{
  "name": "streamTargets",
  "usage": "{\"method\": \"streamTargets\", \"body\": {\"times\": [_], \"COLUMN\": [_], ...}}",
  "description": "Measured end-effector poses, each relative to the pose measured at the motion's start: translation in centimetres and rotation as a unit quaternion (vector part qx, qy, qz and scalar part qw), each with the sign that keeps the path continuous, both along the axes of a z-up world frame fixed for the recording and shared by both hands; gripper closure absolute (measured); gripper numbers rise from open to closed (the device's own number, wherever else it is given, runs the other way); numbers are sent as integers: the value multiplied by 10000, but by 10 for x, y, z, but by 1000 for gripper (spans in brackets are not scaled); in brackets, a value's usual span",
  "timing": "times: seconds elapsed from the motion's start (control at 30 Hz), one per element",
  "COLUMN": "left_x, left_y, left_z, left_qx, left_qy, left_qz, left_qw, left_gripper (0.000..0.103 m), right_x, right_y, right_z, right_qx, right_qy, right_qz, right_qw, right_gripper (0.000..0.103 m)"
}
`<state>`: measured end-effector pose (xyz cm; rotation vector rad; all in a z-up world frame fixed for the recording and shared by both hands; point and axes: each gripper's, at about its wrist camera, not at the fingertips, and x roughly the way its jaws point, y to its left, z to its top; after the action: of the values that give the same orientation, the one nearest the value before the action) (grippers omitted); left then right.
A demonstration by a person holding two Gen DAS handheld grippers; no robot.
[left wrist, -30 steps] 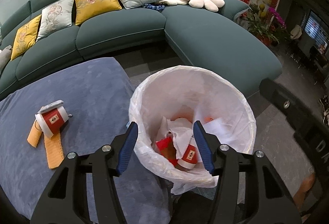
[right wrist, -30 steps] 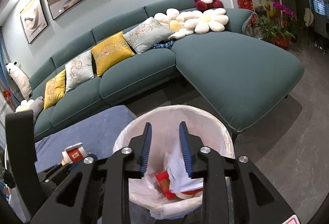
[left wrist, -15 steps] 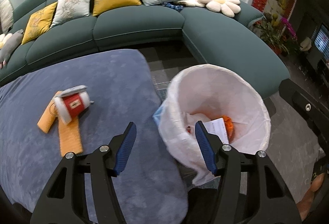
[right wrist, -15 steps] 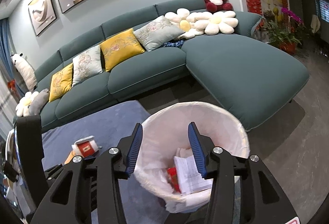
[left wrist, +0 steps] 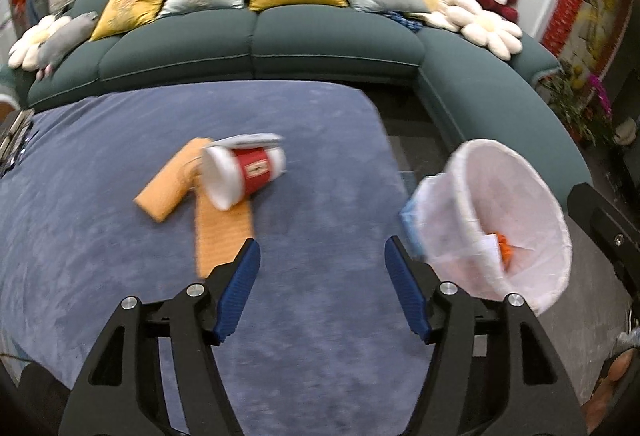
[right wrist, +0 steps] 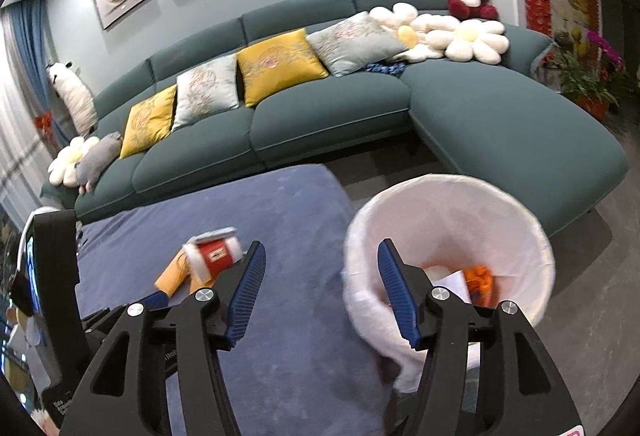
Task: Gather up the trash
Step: 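Move both grippers back to the remaining items on the table, then grasp the red paper cup with the right gripper while the left grasps the orange mesh sleeve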
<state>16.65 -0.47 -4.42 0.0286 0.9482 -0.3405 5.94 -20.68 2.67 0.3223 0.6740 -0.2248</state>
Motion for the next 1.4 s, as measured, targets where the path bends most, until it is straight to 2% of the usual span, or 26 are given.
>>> {"method": "streamTargets", "body": {"times": [0.27,0.37,0.7,0.87,1.03,1.23,1.4], "left_x": [19,26,62,90,115,137,153], "left_y": [62,81,120,133,139,130,127], "left_z": [-18,-27,-58,-74,-91,-114,-130], "left_qx": [44,107,361,536,542,631,689], "left_qy": [155,203,263,239,298,352,467], "left_qz": [456,555,646,573,465,49,-25], "left_qw": [9988,9982,9969,9966,9970,9974,9965], "left_gripper": [40,36,34,34,34,34,34], "right_x": [27,39,96,130,161,188,202], "right_y": [51,68,117,140,155,158,159], "right_z": [-17,-26,-60,-81,-103,-130,-145], "right_qx": [-26,-41,9,21,31,29,28], "right_qy": [259,360,740,921,1106,1316,1432], "right_qz": [405,533,947,1122,1185,1144,1062], "right_qw": [9988,9979,9928,9894,9868,9847,9840], "right_gripper": [45,45,45,45,45,45,45]}}
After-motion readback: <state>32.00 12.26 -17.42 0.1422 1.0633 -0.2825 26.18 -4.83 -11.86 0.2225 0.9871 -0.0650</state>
